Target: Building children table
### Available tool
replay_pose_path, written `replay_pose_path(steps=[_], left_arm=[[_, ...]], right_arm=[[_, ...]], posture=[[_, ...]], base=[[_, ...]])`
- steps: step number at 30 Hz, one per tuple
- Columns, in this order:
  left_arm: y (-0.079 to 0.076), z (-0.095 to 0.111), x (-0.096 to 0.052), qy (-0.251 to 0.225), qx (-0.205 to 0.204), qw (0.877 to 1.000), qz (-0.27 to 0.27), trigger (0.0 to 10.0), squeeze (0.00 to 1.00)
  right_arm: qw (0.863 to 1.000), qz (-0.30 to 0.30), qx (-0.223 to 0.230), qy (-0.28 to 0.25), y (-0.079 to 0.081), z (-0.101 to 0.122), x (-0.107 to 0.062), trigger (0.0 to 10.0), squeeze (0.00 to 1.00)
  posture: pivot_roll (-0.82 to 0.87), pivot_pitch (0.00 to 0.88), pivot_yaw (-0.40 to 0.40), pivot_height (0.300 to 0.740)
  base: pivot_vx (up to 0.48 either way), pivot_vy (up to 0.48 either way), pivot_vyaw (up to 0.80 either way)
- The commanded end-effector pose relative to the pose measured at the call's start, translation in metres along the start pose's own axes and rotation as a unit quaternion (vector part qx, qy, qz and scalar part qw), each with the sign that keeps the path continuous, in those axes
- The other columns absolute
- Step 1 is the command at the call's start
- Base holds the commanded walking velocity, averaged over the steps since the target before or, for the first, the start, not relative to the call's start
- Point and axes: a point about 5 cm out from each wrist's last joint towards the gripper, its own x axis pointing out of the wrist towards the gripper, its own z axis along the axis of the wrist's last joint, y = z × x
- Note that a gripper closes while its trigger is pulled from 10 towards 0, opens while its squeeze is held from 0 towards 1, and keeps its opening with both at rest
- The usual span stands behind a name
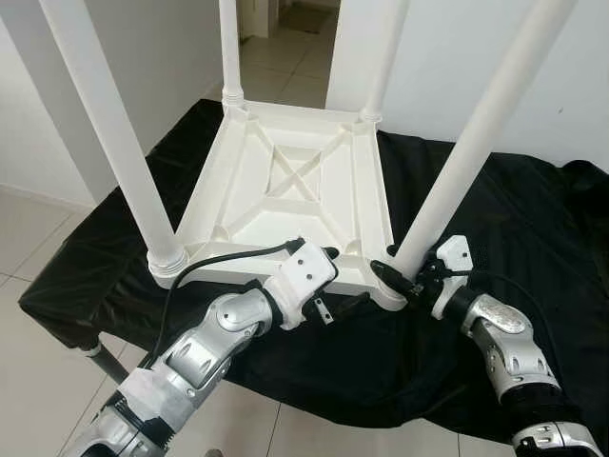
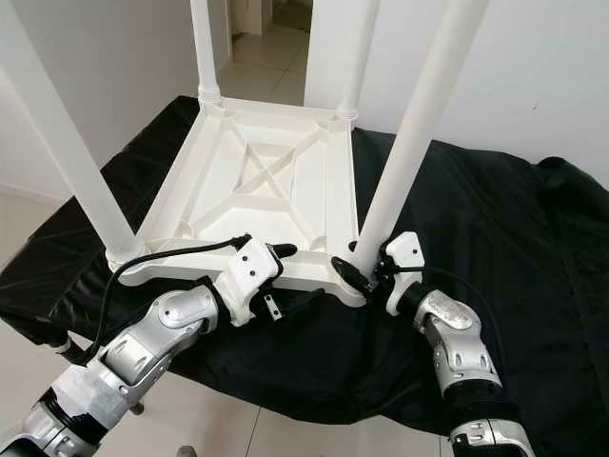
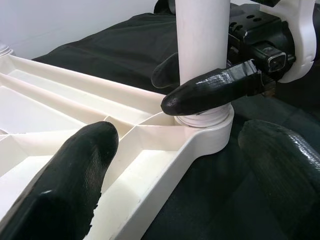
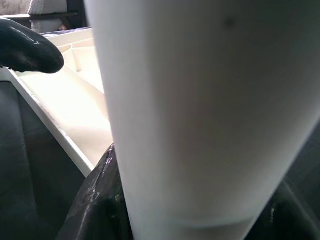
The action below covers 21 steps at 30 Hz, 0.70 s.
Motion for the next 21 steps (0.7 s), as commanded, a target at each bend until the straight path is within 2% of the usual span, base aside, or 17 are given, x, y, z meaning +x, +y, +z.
replay_pose_path(steps=[1,3,6,17,18,19,20,21], left_arm=[[-0.008,0.0,0.0,0.004,0.005,0.997,-0.074,10.0,0.0],[-0.008,0.0,0.0,0.004,0.005,0.997,-0.075,10.0,0.0],[-0.009,0.0,0.0,0.004,0.003,0.997,-0.076,10.0,0.0],[-0.009,0.0,0.001,0.005,0.004,0.997,-0.077,10.0,0.0],[-0.008,0.0,0.001,0.005,0.004,0.997,-0.076,10.0,0.0],[-0.008,0.0,0.001,0.005,0.004,0.997,-0.076,10.0,0.0],[-0.008,0.0,0.001,0.004,0.003,0.997,-0.076,10.0,0.0],[-0.008,0.0,0.001,0.004,0.003,0.997,-0.076,10.0,0.0]], right_arm=[[1.0,0.002,0.004,0.009,-0.002,-0.003,-0.006,0.0,0.0],[1.0,0.004,0.008,0.009,0.0,-0.003,-0.007,0.0,0.0],[1.0,-0.003,0.014,0.002,0.006,-0.003,-0.008,10.0,0.0],[0.999,-0.042,0.02,-0.019,0.013,0.004,-0.007,10.0,0.0],[0.997,-0.069,0.03,-0.02,0.018,0.004,-0.005,10.0,0.0],[0.997,-0.069,0.03,-0.02,0.018,0.004,-0.005,10.0,0.0],[0.994,-0.101,0.031,-0.018,0.022,0.003,-0.004,10.0,0.0],[0.994,-0.101,0.031,-0.018,0.022,0.003,-0.004,10.0,0.0]], posture=[[-0.05,0.0,-0.049,0.74],[-0.05,0.0,-0.048,0.74],[-0.06,0.0,-0.047,0.74],[-0.06,0.0,-0.042,0.74],[-0.07,0.0,-0.04,0.74],[-0.07,0.0,-0.04,0.74],[-0.07,0.0,-0.035,0.74],[-0.07,0.0,-0.035,0.74]], base=[[0.0,0.0,0.0],[0.0,0.0,0.0],[0.0,0.0,0.0],[0.0,0.0,0.0],[0.0,0.0,0.0],[0.0,0.0,0.0],[0.0,0.0,0.0],[0.0,0.0,0.0]])
